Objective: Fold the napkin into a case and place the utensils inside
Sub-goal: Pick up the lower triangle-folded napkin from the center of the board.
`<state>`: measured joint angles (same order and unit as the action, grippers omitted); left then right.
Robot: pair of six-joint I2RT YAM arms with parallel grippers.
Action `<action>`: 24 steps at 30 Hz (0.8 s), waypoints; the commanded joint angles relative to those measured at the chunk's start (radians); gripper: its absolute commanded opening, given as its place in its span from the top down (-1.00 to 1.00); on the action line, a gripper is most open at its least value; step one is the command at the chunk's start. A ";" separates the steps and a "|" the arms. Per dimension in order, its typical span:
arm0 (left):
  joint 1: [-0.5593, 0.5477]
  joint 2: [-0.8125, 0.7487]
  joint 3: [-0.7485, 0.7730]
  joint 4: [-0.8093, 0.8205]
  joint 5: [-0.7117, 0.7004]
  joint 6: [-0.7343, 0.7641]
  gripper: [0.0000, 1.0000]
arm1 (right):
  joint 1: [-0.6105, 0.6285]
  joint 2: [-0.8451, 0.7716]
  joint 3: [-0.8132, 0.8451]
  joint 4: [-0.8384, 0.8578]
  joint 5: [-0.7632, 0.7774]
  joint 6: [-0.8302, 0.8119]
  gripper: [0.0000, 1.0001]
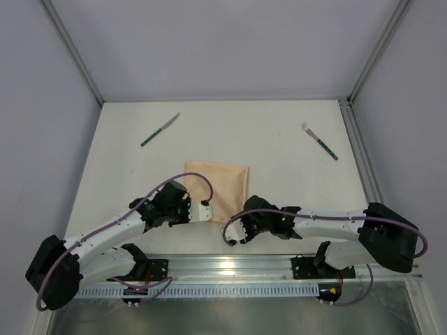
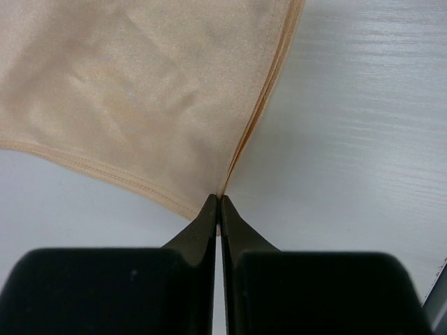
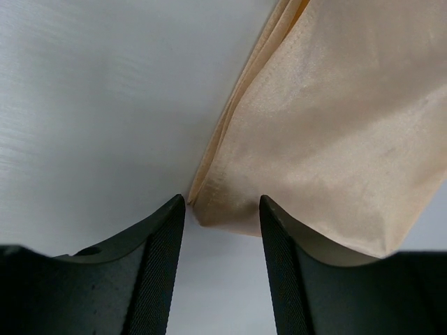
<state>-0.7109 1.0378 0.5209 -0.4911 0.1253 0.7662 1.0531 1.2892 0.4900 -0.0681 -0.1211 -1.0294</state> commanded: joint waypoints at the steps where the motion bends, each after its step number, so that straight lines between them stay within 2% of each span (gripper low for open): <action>1: 0.005 -0.002 0.042 -0.012 0.025 -0.010 1.00 | 0.007 0.053 0.030 -0.053 0.040 -0.032 -0.02; 11: 0.010 -0.010 0.034 -0.035 0.023 -0.008 1.00 | 0.005 0.082 0.025 -0.085 0.060 -0.024 0.38; 15: 0.014 0.001 0.034 -0.037 0.023 -0.005 1.00 | 0.005 0.088 0.036 -0.094 0.051 -0.015 0.65; 16: 0.016 0.002 0.033 -0.040 0.025 -0.002 1.00 | 0.005 0.088 0.044 -0.099 0.046 -0.011 0.80; 18: 0.018 0.013 0.033 -0.040 0.028 0.001 1.00 | 0.005 0.084 0.051 -0.104 0.034 0.015 0.93; 23: 0.019 0.028 0.034 -0.052 0.037 -0.001 1.00 | 0.007 0.102 0.119 -0.136 0.041 0.143 0.92; 24: 0.019 0.027 0.033 -0.055 0.043 -0.001 0.95 | 0.007 0.114 0.128 -0.145 0.028 0.159 0.93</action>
<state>-0.6998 1.0649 0.5251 -0.5217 0.1509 0.7666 1.0546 1.3766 0.5686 -0.1394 -0.0849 -0.9657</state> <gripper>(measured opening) 0.019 0.061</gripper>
